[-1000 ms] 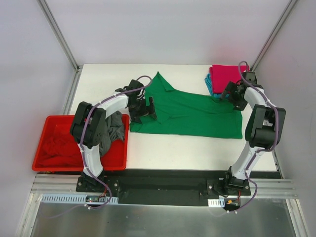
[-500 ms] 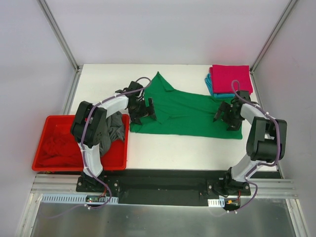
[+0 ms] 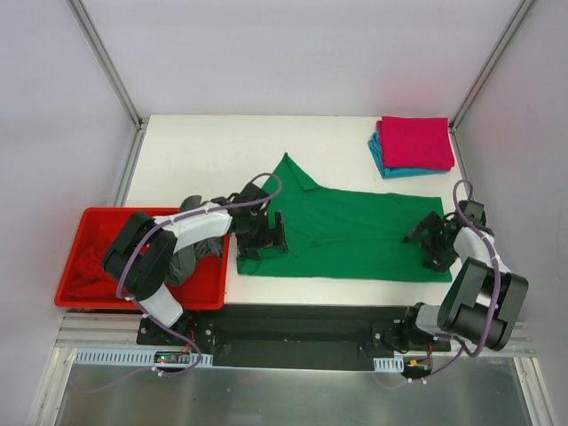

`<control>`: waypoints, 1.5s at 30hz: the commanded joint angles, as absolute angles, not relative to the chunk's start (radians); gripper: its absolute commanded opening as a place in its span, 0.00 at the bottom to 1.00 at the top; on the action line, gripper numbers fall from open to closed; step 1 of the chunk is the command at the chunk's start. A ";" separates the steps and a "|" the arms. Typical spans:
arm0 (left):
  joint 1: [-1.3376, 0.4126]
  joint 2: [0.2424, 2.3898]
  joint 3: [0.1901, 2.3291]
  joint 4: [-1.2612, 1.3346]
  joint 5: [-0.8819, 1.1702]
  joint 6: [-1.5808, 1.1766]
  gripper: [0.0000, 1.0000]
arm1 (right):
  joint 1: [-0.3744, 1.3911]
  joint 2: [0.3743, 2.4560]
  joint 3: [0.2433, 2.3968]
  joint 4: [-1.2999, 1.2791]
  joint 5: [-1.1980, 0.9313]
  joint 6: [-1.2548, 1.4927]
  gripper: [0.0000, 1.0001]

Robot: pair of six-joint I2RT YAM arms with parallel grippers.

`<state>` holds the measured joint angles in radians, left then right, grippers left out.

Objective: Fold and stack the t-shirts
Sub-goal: Fold the flattened tshirt in 1/3 of the way

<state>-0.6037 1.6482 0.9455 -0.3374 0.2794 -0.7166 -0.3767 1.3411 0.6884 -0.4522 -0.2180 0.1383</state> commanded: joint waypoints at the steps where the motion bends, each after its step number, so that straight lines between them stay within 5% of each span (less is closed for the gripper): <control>1: -0.699 1.589 0.842 -0.428 0.227 -0.814 0.99 | -0.443 1.241 0.627 -0.531 -0.189 0.146 0.96; 12: -0.805 1.376 0.785 -0.428 0.156 -0.888 0.99 | -0.431 0.948 0.607 -0.581 -0.215 0.089 0.96; 19: -0.836 1.433 0.914 -0.420 0.172 -0.884 0.99 | -0.209 0.807 0.563 -0.531 -0.345 0.077 0.96; 45: -0.844 1.736 1.100 -0.313 0.166 -0.902 0.99 | -0.100 0.950 0.371 -0.267 -0.242 0.207 0.96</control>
